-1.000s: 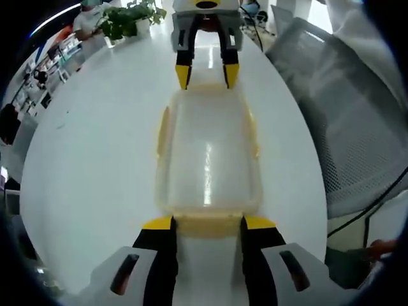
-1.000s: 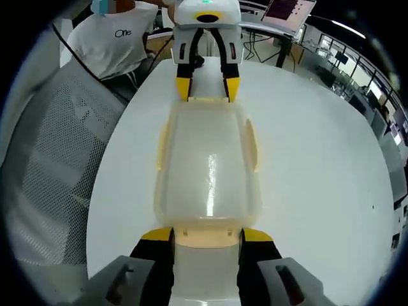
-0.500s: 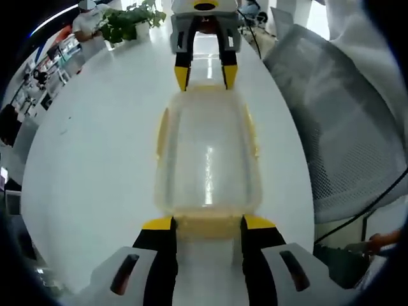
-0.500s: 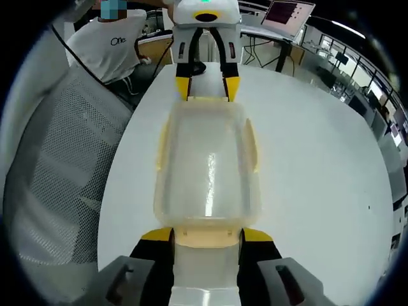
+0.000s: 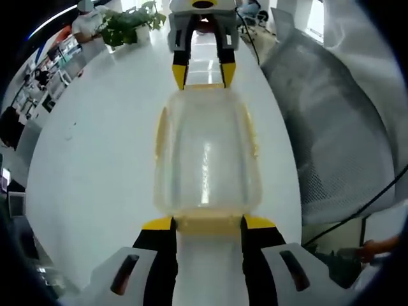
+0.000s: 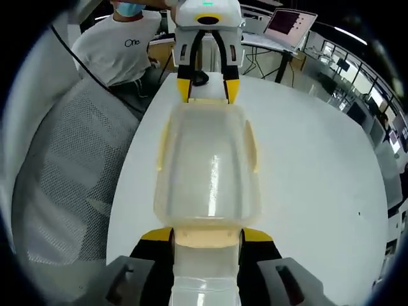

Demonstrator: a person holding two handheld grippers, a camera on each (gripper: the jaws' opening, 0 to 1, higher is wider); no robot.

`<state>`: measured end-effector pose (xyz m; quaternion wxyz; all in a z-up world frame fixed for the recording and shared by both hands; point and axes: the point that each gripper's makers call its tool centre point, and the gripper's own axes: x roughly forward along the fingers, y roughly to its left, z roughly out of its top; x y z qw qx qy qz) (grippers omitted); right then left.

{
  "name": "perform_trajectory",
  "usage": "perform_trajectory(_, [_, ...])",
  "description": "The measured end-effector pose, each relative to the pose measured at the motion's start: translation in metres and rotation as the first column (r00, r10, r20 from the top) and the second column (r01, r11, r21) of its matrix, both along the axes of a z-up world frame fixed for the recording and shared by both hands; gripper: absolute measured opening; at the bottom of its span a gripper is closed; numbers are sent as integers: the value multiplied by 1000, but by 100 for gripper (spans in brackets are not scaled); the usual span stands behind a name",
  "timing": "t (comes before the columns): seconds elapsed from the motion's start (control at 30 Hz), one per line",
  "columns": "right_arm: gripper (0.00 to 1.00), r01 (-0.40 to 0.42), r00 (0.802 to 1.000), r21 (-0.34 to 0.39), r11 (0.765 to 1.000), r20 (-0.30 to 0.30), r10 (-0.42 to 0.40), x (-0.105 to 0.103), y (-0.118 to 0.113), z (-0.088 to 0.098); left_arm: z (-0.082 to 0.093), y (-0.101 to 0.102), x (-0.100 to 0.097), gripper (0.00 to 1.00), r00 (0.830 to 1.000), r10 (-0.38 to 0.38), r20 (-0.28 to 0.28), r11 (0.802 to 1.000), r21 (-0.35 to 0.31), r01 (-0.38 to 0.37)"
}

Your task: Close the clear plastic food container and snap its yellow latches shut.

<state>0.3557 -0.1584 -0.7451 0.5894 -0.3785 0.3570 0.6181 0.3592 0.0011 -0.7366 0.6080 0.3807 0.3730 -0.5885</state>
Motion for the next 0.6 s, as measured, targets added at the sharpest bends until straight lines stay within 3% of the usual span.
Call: perform_trajectory(0.6, [36, 0, 999, 8, 1000, 38, 0, 2, -15, 39, 42, -15, 0, 37, 1000, 7, 28, 1000, 13, -7])
